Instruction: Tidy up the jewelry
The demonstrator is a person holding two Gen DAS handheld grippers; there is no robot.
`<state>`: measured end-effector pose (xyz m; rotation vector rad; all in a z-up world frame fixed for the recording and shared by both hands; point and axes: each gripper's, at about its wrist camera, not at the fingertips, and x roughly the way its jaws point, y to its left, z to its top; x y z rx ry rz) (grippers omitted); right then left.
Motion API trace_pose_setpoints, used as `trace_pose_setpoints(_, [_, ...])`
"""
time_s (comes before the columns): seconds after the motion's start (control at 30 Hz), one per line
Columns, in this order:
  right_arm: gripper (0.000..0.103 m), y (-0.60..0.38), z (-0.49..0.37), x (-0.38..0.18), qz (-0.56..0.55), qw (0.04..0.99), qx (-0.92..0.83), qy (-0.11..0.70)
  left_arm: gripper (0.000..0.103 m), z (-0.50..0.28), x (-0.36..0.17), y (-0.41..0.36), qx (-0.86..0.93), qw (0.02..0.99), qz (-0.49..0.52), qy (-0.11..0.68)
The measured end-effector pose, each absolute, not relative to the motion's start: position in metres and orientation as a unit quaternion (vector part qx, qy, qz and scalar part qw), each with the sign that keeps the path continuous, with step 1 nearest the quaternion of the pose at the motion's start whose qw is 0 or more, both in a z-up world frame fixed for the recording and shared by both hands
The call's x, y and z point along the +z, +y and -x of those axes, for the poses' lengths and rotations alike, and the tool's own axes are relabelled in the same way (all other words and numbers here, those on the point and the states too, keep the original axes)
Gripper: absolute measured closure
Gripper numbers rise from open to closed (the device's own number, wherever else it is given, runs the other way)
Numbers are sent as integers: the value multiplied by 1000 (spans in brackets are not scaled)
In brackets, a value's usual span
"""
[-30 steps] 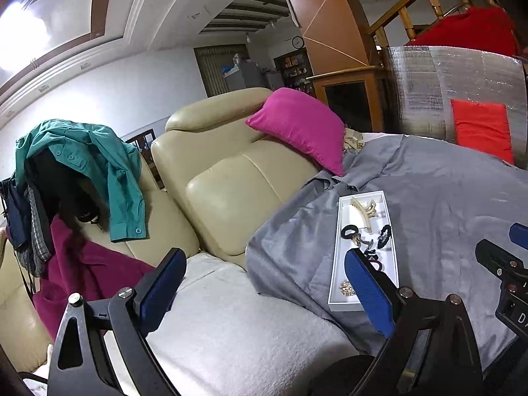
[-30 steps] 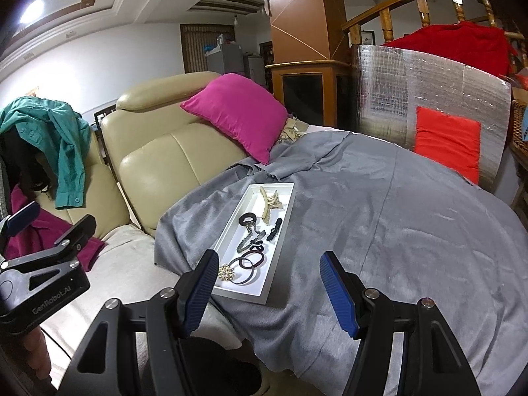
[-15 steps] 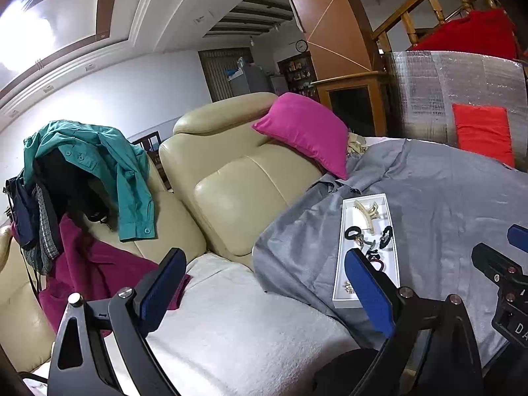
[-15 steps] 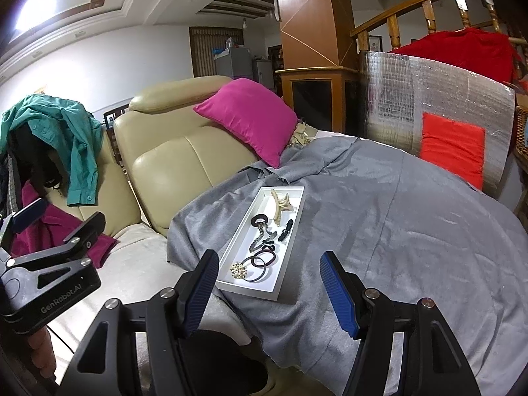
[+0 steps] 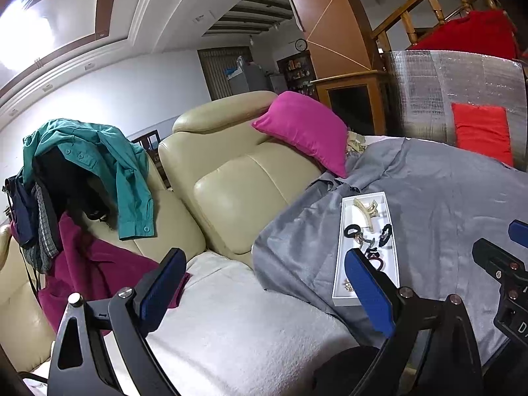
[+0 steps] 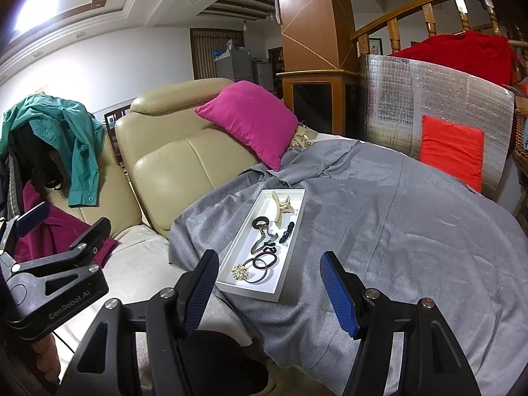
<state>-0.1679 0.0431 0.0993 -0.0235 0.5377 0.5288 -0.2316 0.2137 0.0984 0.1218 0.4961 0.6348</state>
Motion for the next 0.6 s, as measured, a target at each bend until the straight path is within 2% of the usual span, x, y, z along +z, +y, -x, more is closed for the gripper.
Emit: trace_pose_setpoints(0.6, [35,50,167,97,17,927,259,272,6,232,95,223,310,917,-51,245])
